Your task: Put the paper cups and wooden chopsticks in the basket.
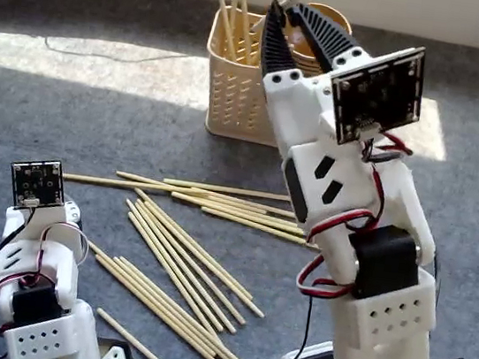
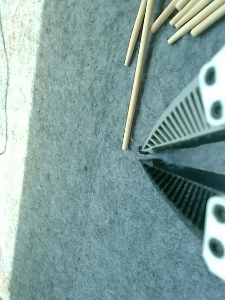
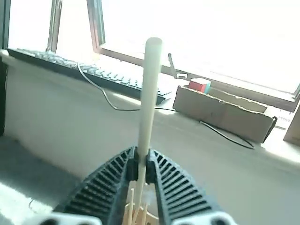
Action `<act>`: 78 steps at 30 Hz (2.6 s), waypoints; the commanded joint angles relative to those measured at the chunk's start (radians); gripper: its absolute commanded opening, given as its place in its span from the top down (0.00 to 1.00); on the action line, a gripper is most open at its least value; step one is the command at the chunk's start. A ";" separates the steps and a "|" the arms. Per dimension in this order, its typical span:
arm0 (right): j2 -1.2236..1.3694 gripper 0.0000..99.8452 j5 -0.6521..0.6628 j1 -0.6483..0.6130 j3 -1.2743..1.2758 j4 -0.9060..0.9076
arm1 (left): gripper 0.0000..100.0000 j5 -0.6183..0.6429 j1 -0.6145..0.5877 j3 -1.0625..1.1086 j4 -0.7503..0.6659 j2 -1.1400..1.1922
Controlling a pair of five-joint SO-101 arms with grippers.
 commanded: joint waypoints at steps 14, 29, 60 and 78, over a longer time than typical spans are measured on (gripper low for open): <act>0.340 0.99 -0.014 0.071 0.113 -0.455 | 0.96 -0.008 0.016 -0.002 -0.018 -0.012; 0.461 0.97 -0.006 0.071 -0.054 -0.140 | 0.96 -0.008 0.016 -0.002 -0.018 -0.012; 0.087 0.99 -0.009 0.044 -0.076 0.390 | 0.96 -0.008 0.018 -0.007 -0.021 -0.012; -0.401 0.99 -0.009 0.077 0.607 0.479 | 0.96 -0.008 0.018 -0.008 -0.015 -0.012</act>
